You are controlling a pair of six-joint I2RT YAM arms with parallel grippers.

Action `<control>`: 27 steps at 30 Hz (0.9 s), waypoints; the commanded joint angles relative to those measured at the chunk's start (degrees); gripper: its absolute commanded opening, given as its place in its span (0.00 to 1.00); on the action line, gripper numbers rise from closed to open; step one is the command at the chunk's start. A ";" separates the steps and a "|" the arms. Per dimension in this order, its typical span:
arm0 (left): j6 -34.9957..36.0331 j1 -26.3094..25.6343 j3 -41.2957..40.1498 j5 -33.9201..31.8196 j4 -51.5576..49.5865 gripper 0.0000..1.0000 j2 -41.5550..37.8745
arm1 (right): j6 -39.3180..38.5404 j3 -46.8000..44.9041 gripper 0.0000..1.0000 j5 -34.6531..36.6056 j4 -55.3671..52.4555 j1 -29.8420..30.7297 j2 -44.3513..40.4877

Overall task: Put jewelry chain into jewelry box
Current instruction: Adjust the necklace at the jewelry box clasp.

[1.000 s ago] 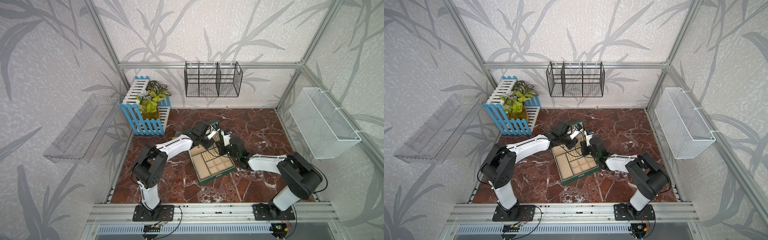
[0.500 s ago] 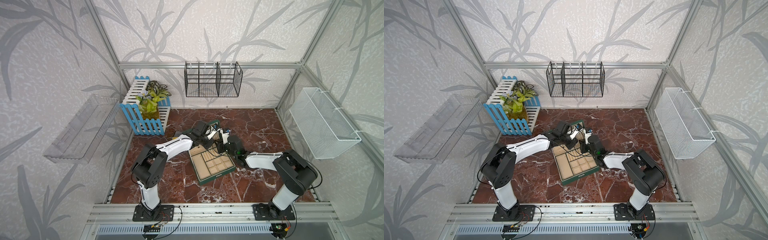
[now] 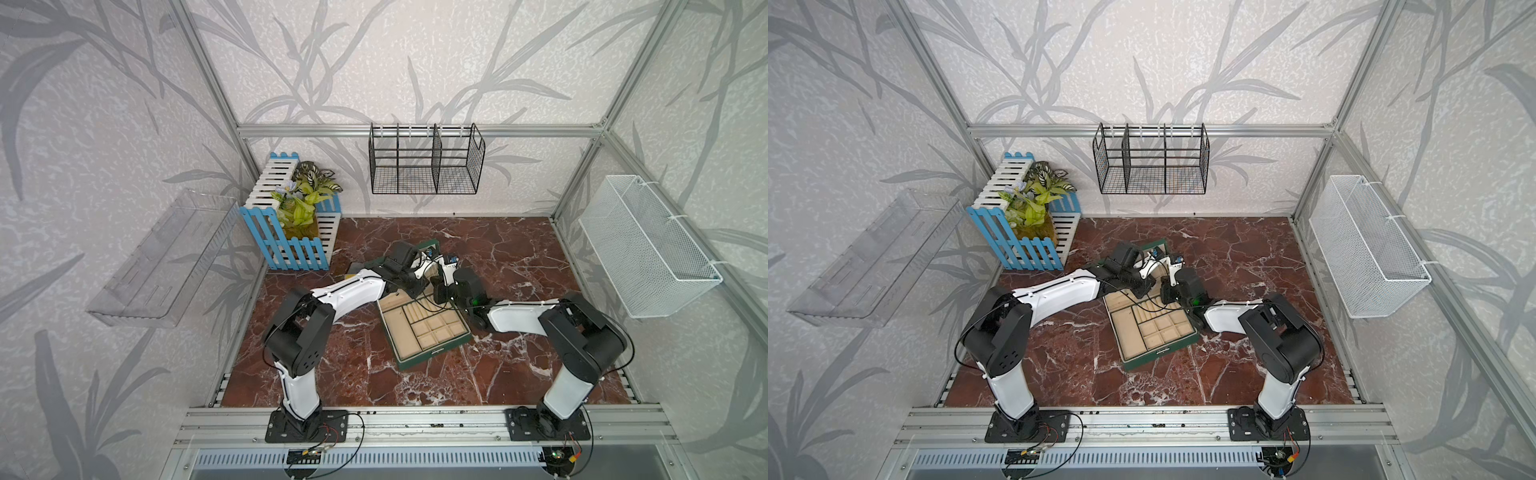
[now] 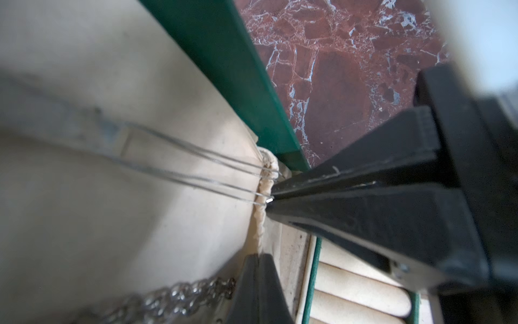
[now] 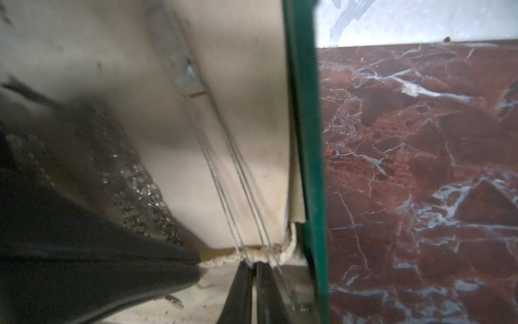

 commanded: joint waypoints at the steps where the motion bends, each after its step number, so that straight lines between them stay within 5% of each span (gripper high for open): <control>1: -0.03 0.21 -0.60 0.61 0.71 0.00 -1.66 | 0.15 -0.38 0.02 -0.96 0.63 -0.09 -1.45; 24: -0.20 0.22 -0.64 0.59 0.97 0.00 -1.68 | 2.63 -3.43 0.00 -3.89 0.12 0.05 -2.76; 27: -0.28 0.18 -0.73 0.78 1.05 0.00 -1.71 | 2.32 -3.68 0.09 -3.91 -0.72 0.04 -3.57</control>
